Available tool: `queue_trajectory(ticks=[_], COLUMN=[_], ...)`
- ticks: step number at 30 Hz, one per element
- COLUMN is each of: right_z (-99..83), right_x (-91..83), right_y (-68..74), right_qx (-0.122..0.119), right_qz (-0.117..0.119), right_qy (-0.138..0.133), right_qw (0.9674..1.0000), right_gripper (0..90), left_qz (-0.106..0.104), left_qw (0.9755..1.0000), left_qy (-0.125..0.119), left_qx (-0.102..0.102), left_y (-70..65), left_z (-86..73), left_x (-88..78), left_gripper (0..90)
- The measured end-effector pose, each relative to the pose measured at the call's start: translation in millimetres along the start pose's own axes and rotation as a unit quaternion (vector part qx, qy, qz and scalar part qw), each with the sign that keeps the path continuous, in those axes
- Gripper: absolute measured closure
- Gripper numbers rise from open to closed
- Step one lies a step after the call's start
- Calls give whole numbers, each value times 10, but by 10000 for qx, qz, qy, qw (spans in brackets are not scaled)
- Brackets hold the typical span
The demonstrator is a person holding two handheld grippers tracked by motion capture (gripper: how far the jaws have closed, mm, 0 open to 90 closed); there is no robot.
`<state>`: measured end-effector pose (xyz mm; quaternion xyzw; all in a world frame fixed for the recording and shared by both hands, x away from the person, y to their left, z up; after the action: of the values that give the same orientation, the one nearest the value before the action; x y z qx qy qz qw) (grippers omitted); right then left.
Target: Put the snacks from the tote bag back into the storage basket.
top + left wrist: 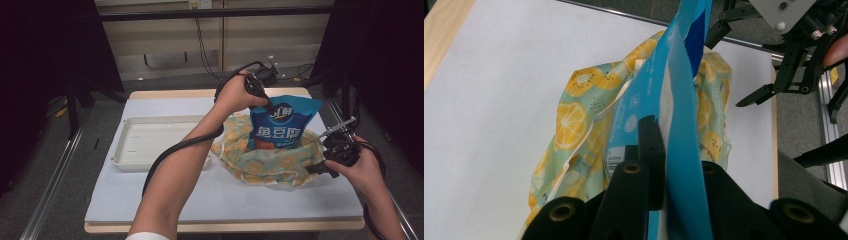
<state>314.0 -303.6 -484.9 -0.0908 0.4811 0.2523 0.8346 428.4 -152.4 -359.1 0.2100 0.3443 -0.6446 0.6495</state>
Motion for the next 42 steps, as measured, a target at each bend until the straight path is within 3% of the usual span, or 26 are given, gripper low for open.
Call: queue_trajectory(ticks=[8, 12, 13, 27, 32, 42], right_z=[-9, 4, 0, 30, 41, 37], right_x=[17, 12, 5, -35, -30, -33], right_y=[4, 25, 30, 56, 53, 72], right_qx=[-17, -17, -13, -32, -47, -30], right_qz=[7, 15, 23, 91, 102, 144], right_qy=[39, 11, 36, -86, -129, -127], right_qw=[10000, 10000, 10000, 9999, 9999, 9998], right_gripper=[101, 101, 101, 100, 103, 102], left_qz=[-109, -68, -144, 184, 263, 291], left_qw=[9999, 9995, 9993, 9989, 9989, 9983], left_qy=[-109, -292, -319, -389, -361, -413], left_qx=[21, -74, -112, -202, -150, -277], left_y=[-91, -95, -116, -154, -153, -172], left_z=[69, 143, 158, 386, 399, 350], left_x=[-114, -246, -278, -786, -941, -1187], left_gripper=[900, 900, 900, 900, 900, 900])
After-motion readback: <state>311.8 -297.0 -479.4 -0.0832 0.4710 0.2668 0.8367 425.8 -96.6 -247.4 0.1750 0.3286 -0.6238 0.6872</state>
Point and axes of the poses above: each handheld gripper's, and its own axes: x roughly forward along the jaws, z roughly out of its top, y roughly to its left, the point moved 10 cm from there along x, roughly forward along the jaws, and after that the axes turned 8 degrees about -y, right-handed, at the moved point
